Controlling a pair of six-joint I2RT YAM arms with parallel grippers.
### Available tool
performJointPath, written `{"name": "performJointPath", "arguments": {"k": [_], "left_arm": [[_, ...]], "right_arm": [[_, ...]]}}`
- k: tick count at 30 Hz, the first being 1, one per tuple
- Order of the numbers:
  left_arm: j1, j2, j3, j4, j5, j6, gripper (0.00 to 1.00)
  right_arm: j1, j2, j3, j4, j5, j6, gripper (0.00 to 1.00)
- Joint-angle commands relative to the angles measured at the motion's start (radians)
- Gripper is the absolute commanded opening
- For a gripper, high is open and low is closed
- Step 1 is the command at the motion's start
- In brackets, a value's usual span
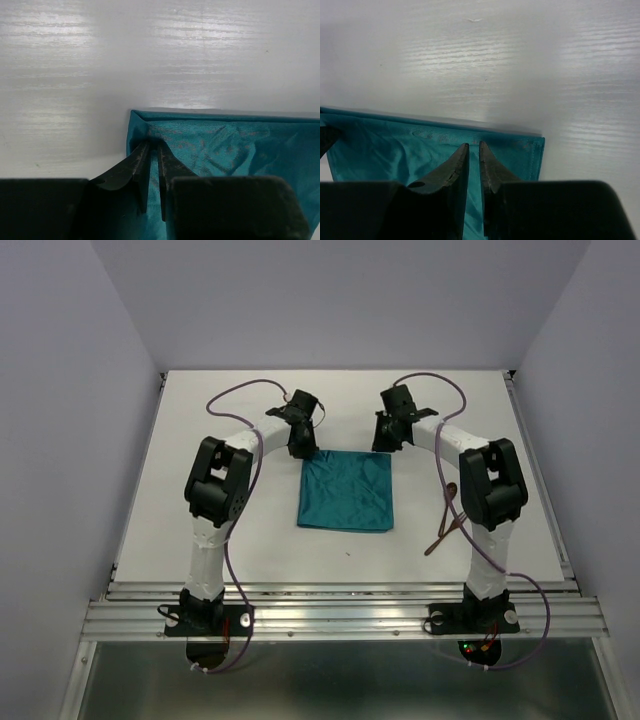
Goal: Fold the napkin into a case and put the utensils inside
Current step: Smooth out the square-folded napkin at the center of the board.
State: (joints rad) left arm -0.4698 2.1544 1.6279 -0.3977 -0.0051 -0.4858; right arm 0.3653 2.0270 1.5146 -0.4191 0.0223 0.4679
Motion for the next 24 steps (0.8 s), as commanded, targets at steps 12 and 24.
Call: {"name": "performJointPath", "arguments": {"k": [12,24], "left_arm": [[-0.009,-0.295,-0.033,-0.032,-0.001,0.023,0.3],[-0.006,-0.476,-0.227,-0.056,0.066,0.059,0.33]], "right_arm": [[0.023,-0.007,0.033,-0.01,0.036,-0.005,0.21],[0.125,-0.403,-0.27,-0.092,0.074,0.057,0.23]]}}
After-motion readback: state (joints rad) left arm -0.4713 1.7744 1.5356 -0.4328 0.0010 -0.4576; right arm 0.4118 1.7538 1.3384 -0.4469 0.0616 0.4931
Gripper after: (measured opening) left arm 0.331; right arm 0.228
